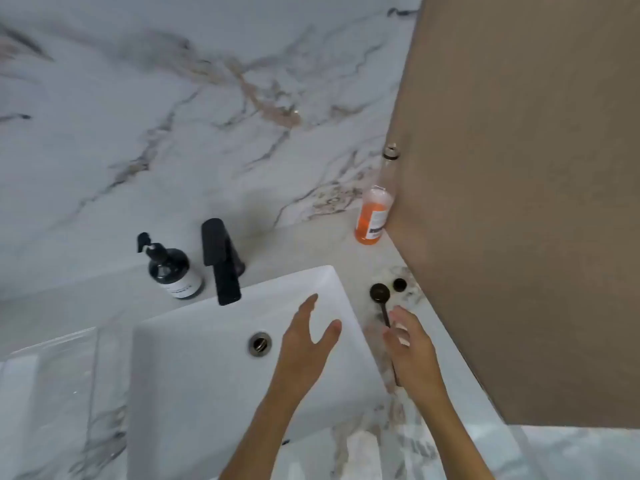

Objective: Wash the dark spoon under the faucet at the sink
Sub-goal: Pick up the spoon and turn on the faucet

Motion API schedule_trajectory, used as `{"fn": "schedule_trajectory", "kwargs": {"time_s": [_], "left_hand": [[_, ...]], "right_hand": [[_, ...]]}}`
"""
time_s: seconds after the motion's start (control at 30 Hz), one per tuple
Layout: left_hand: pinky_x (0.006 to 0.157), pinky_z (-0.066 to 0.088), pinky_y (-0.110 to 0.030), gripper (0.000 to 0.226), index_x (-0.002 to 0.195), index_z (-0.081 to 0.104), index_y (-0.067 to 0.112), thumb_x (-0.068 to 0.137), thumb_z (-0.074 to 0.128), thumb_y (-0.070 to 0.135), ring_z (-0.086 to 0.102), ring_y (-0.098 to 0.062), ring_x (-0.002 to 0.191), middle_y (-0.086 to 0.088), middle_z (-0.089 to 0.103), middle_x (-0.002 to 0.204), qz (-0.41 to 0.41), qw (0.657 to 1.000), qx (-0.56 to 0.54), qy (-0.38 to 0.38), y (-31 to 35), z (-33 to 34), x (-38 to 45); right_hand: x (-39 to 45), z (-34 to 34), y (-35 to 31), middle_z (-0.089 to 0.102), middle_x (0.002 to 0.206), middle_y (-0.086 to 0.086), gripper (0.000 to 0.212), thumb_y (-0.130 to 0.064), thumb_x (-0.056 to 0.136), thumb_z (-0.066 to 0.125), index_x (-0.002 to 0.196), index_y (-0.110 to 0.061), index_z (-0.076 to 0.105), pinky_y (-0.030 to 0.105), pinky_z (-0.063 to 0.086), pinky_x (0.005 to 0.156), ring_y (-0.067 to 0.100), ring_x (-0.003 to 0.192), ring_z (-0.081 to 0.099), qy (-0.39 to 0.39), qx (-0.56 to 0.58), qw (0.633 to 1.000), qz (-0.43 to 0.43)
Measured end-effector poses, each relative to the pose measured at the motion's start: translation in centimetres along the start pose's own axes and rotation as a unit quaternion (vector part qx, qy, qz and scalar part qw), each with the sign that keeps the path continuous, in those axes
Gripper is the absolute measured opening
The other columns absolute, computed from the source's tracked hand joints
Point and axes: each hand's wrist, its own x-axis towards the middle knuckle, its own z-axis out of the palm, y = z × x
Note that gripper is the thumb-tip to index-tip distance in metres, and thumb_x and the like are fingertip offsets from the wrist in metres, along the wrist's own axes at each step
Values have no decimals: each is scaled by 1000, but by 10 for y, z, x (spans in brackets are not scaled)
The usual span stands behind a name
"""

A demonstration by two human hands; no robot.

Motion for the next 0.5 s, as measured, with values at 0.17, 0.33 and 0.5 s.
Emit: {"fn": "schedule_trajectory", "kwargs": {"time_s": [0.17,0.33,0.5], "left_hand": [[88,53,-30,35,126,61,24,92,68,29,66,-16,101,-2,69,115,-146,980,-103,-85,12,66,30],[87,59,-45,19,80,61,30,87,60,12,73,-29,90,-11,75,93,-169,982,-39,-72,9,109,53],[78,62,-42,23,81,63,23,92,56,4,74,-29,78,-10,75,85,-152,988,20,-34,5,130,69]], "right_hand": [[32,-13,32,68,104,1,19,-7,97,53,111,-15,61,11,46,66,26,104,65,35,-51,997,49],[56,-10,47,64,93,3,19,-1,96,50,108,-9,62,7,42,60,20,86,61,23,-121,991,47],[70,-3,65,67,87,-1,8,-9,96,57,100,-13,63,23,50,69,16,80,63,-6,-174,984,33]]}}
